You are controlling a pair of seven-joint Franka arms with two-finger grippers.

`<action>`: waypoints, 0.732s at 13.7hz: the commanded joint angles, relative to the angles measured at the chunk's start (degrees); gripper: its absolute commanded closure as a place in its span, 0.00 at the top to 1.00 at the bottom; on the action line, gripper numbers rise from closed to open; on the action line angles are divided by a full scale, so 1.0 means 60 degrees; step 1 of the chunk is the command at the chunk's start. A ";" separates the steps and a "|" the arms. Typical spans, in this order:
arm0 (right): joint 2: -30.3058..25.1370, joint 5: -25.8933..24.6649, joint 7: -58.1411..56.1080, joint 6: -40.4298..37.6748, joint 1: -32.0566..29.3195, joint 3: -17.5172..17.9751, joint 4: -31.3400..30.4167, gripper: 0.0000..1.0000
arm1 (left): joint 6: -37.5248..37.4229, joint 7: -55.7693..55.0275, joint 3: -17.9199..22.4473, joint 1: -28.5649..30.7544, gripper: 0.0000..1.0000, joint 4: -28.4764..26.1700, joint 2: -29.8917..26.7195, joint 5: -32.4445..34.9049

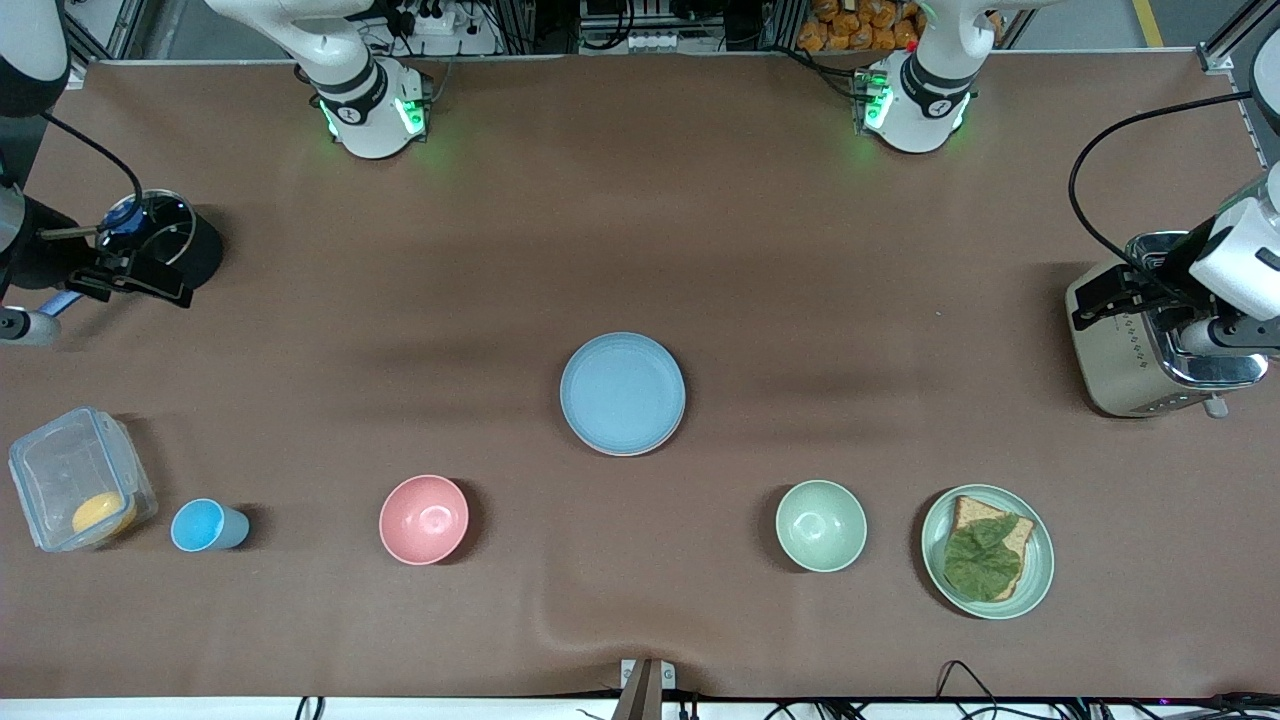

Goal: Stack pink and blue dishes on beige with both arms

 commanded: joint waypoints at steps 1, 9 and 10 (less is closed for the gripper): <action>0.0065 -0.0163 0.0114 -0.0047 0.0012 0.0008 0.0157 1.00 | -0.0179 0.0181 -0.0010 0.0099 1.00 0.0145 0.0016 -0.0083; 0.0065 -0.0148 0.0114 -0.0062 0.0011 0.0008 0.0157 1.00 | -0.0455 0.0122 -0.0010 0.0085 1.00 0.0937 0.0544 -0.0171; 0.0065 -0.0148 0.0129 -0.0076 0.0012 0.0008 0.0157 1.00 | -0.0559 0.0122 -0.0010 0.0070 1.00 0.0936 0.0529 -0.0127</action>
